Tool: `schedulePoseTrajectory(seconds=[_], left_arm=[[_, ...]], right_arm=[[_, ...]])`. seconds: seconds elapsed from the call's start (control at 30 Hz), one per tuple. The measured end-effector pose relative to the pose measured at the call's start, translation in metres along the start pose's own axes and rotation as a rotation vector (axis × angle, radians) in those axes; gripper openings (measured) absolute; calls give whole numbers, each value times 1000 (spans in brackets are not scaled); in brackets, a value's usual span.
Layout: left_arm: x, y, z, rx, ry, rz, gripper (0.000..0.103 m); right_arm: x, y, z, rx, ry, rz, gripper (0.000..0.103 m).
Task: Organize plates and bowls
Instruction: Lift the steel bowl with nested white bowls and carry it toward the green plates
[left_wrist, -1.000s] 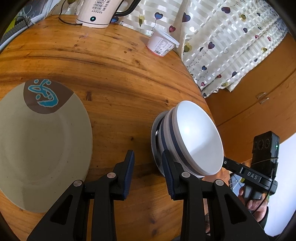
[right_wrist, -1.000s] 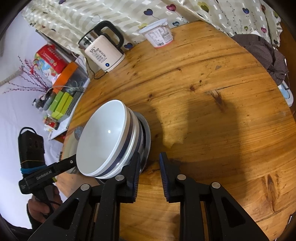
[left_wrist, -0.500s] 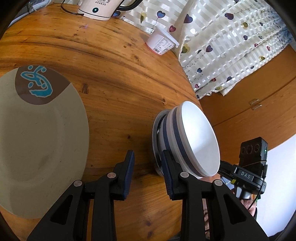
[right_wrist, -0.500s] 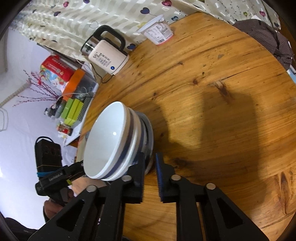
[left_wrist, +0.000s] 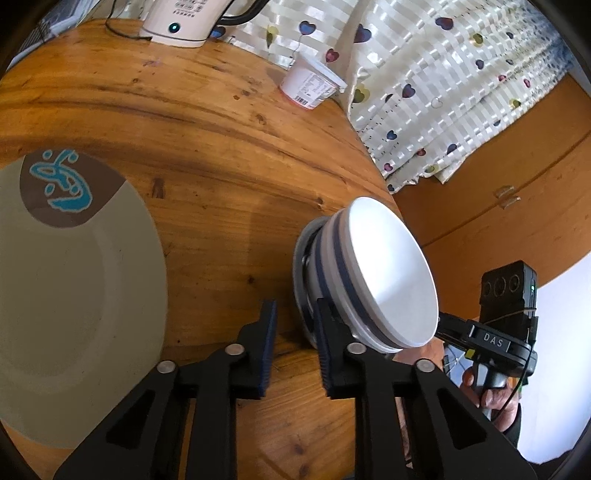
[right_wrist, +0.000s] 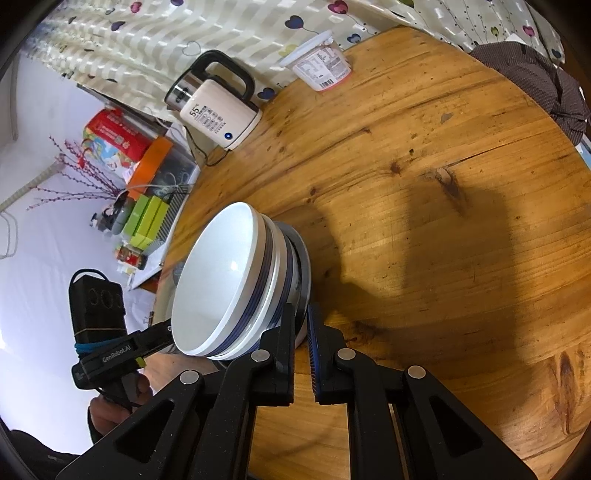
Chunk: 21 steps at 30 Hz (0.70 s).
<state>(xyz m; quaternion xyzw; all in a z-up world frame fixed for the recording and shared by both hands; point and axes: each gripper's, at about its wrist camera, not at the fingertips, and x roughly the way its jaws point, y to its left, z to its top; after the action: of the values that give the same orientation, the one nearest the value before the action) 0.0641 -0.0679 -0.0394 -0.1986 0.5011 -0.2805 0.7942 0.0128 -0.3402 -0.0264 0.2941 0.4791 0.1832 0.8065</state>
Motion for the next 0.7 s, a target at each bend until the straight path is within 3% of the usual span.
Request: schedulePoseTrajectory(seconds=[0.33, 0.7], left_arm=[[1, 0, 1, 12, -1, 0, 17], [1, 5, 3, -18, 13, -33, 17]], right_arm=[[0, -7, 0, 28, 3, 31, 9], [1, -22, 0, 111, 6, 123, 9]])
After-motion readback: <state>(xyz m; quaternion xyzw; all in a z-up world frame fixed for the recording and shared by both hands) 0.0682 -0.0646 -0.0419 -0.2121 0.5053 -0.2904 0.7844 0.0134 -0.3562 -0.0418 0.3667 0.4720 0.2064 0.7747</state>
